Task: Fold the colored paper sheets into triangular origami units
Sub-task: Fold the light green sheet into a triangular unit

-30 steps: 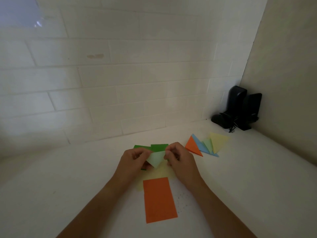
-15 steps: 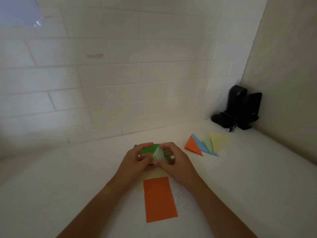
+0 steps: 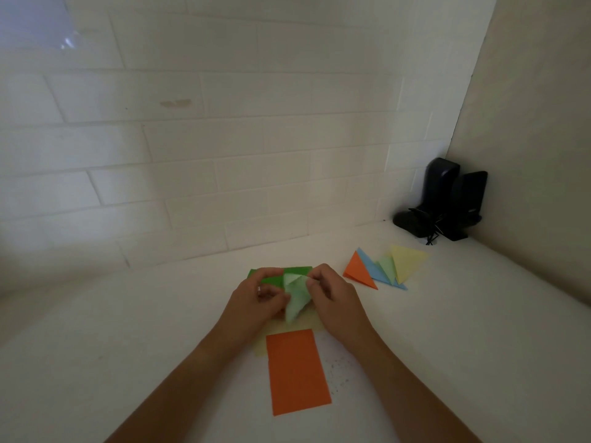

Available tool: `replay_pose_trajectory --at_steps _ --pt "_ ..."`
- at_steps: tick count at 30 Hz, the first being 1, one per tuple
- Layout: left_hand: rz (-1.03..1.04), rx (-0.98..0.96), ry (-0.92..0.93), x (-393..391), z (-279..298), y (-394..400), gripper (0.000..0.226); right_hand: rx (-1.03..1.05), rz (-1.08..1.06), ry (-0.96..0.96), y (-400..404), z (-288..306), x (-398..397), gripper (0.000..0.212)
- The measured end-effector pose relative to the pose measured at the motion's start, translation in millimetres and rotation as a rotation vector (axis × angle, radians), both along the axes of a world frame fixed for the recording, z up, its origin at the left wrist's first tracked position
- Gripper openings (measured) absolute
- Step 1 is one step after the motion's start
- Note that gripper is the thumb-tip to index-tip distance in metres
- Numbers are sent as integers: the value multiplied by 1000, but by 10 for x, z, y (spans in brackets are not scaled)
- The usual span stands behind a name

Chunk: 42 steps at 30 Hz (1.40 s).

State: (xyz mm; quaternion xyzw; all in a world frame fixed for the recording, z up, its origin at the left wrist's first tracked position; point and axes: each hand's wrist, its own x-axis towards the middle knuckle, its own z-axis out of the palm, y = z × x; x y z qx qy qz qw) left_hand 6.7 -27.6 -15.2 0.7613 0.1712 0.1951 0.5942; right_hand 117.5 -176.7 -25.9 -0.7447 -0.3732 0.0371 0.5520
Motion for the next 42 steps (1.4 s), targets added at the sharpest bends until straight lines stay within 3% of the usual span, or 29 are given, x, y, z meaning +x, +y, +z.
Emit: replay_pose_trajectory --at_steps 5,9,12,15,17,22,25,31,36,42 --pt "-6 101 -46 -19 26 12 38 -11 32 -19 0 8 -14 19" --pt "-52 141 -66 -16 22 24 24 7 26 -19 -10 5 -7 15" --pt "-73 110 -58 -29 63 -20 12 17 36 -47 -17 22 -22 16" --pt "-87 89 -50 -35 87 -36 20 25 56 -49 -11 17 -20 16" --pt "-57 98 -57 -31 75 -13 12 26 67 -40 -7 10 -12 16" --pt "30 135 -53 -11 15 23 12 45 97 40 -10 33 -19 36" --pt "144 91 -70 -10 20 44 7 53 93 81 -6 45 -17 42" --pt "202 -67 -91 -47 54 43 11 -17 95 -28 17 -15 1 23" --pt "189 -74 -40 -12 38 42 2 -58 102 -67 32 -67 69 41" --pt "219 -62 -36 -12 51 38 3 -40 114 -74 25 -60 60 33"
